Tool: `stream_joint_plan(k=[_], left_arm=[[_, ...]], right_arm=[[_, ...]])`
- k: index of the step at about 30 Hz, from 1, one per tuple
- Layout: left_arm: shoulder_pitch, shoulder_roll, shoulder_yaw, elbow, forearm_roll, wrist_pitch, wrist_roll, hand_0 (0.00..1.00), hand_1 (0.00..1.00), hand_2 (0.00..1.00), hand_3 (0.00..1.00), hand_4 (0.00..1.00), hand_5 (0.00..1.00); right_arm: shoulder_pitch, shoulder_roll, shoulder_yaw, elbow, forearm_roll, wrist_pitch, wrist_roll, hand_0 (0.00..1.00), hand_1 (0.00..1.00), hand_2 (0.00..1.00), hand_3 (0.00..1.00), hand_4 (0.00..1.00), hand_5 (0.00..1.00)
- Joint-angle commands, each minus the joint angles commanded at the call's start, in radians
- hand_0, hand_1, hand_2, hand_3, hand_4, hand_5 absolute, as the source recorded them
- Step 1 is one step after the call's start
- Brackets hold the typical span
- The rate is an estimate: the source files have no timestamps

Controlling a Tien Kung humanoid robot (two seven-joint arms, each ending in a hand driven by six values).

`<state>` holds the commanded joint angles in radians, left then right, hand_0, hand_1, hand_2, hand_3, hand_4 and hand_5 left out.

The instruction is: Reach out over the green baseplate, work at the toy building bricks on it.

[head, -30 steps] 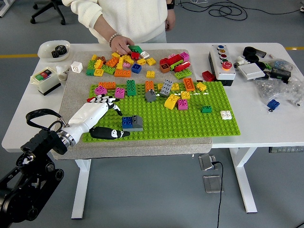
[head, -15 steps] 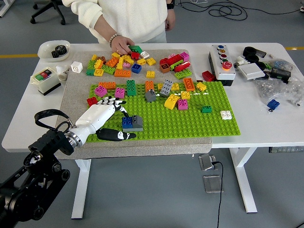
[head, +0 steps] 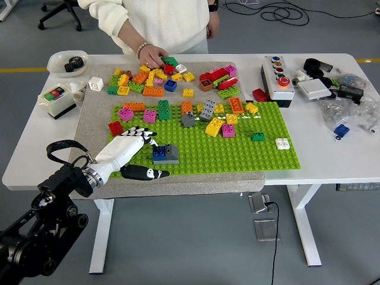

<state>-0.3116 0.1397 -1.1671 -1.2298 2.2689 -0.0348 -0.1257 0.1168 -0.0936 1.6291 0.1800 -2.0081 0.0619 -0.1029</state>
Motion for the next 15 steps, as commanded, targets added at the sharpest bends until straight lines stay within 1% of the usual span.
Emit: stream_joint_plan(k=[15], left_arm=[[-0.005,-0.011,0.021,0.03,0.0,-0.004,0.002,0.998,0.998,0.954,0.628,0.998,0.695]], right_arm=[[0.003,0.0,-0.001,0.0,0.004,0.0,0.0,0.736,0.615,0.635,0.539,0.769,0.489]])
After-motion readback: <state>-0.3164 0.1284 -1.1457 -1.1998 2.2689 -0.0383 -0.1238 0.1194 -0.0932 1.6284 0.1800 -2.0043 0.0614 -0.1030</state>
